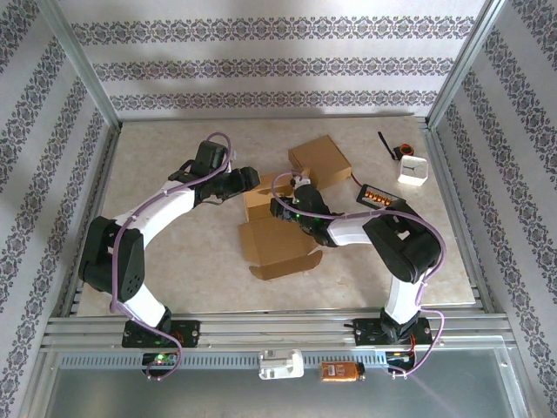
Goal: Fold the paper box
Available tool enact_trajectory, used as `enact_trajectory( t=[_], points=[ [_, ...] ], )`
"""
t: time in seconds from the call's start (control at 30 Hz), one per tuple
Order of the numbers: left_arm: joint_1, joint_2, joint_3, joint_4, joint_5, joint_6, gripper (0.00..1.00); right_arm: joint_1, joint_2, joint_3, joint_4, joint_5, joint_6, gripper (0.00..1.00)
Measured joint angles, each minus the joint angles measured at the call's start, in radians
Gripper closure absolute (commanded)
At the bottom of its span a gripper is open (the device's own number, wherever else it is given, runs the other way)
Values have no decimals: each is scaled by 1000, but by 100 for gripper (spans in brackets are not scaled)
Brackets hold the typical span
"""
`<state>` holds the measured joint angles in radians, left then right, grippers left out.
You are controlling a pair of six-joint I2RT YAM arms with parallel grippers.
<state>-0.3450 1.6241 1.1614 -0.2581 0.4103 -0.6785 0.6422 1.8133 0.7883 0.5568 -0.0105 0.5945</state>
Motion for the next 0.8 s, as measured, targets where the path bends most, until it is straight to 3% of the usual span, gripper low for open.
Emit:
enact_trajectory(
  t=[0.17,0.33,0.53,0.7,0.8],
  points=[
    [-1,0,1,0,1,2,32,24,-202,-92,-71,5,-67,31],
    [-2,1,2,0,0,5,32,21,-438,-177,-95,48,-185,17],
    [-2,1,2,0,1,5,32,-75,-657,-247,-211,72,-335,3],
    [-2,-1,2,-1,0,5,28,-156,-737,-272,-269,92,-420,3],
    [-2,-13,2,-13,-4,4,25,-189,-703,-270,-286,88,-445,11]
  ],
)
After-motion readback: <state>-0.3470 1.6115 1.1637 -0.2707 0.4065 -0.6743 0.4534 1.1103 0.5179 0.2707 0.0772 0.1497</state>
